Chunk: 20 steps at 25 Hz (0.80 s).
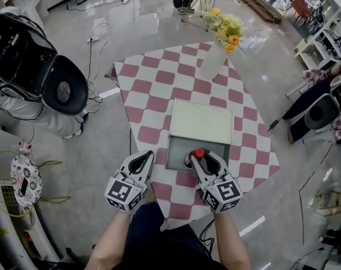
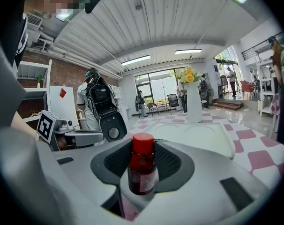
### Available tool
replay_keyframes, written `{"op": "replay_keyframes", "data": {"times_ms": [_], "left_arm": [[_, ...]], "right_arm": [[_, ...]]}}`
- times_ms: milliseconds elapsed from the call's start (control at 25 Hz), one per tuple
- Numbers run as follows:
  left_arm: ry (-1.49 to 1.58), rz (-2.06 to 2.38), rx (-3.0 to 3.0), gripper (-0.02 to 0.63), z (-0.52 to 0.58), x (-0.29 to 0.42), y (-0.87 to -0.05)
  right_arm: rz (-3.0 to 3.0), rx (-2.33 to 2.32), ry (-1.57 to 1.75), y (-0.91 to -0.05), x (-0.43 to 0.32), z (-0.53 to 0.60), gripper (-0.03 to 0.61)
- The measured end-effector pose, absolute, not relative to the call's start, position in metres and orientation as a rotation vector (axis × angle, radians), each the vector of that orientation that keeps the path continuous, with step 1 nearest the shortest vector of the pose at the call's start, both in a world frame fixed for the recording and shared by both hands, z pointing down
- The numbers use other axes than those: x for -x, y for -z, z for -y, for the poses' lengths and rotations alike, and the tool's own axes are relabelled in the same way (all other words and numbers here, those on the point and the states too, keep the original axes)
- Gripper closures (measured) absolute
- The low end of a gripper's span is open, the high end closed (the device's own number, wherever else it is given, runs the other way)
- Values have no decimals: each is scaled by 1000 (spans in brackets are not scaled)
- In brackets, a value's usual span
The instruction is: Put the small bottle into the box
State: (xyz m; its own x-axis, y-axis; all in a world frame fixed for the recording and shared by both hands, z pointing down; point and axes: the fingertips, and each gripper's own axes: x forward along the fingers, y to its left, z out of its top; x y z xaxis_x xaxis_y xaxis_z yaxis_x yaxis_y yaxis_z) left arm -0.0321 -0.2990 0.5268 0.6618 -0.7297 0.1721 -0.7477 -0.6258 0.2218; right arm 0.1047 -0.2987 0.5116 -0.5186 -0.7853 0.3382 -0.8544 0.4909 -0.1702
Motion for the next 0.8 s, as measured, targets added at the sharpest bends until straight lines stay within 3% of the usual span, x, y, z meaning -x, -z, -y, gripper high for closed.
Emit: {"op": "replay_keyframes", "data": {"times_ms": [800], "left_arm": [[-86,1194,-2551,614,315,42,-548]], "right_arm": [[2471,-1285,-430,-541,-83,318,434]]}}
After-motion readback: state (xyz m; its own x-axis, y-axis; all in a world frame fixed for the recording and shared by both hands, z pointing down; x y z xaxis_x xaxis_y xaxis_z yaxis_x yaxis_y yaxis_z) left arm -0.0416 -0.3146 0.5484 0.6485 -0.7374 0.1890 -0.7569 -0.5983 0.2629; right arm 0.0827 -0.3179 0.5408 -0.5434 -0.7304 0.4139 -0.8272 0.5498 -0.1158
